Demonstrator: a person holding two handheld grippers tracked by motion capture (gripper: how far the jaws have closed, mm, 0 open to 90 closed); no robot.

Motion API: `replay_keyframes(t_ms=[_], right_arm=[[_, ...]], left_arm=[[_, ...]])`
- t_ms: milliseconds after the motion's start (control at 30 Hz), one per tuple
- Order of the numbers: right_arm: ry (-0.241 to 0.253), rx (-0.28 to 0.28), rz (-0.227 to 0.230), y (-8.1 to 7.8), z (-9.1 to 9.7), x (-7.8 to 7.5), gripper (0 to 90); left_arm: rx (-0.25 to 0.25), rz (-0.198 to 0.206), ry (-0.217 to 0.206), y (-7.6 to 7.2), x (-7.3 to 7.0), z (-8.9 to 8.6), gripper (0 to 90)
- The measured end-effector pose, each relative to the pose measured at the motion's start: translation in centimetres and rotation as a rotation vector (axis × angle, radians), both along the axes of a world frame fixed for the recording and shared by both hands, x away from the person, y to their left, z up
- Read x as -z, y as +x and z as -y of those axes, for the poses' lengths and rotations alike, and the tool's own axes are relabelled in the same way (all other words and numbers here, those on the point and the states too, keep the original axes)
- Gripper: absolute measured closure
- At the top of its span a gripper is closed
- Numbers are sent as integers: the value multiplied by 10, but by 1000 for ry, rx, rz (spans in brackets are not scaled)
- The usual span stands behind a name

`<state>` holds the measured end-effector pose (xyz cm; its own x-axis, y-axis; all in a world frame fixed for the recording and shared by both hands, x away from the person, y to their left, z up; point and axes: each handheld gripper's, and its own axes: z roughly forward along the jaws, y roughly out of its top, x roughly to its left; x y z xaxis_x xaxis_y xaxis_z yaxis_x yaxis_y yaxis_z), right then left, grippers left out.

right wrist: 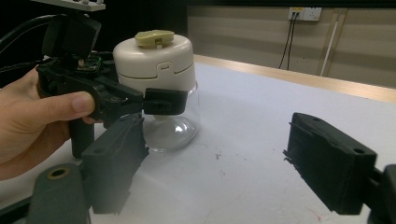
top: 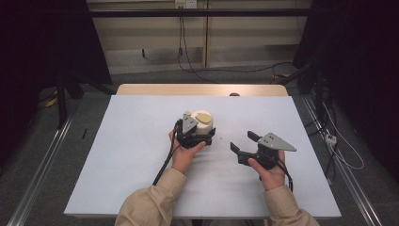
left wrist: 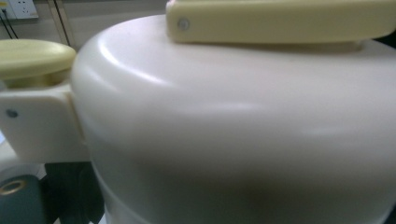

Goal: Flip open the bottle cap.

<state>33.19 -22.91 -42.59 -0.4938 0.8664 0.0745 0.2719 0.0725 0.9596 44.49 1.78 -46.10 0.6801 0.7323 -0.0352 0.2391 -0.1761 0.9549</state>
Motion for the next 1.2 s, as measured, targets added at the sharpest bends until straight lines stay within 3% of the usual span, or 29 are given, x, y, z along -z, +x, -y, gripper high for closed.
replay_keyframes(t_ms=[167, 500, 700, 1200], right_arm=[[-11, -14, -11, 5, -6, -4, 281], [-22, -72, -35, 15, -15, -8, 654], [-34, -84, -53, 20, -18, -8, 806], [-34, -113, -83, 31, -26, -13, 900]], left_arm=[[-2, 1, 1, 0, 0, 0, 52], [-3, -1, 1, 0, 0, 0, 52], [-3, -2, -1, 0, 0, 0, 52], [-4, 1, 1, 0, 0, 1, 52]])
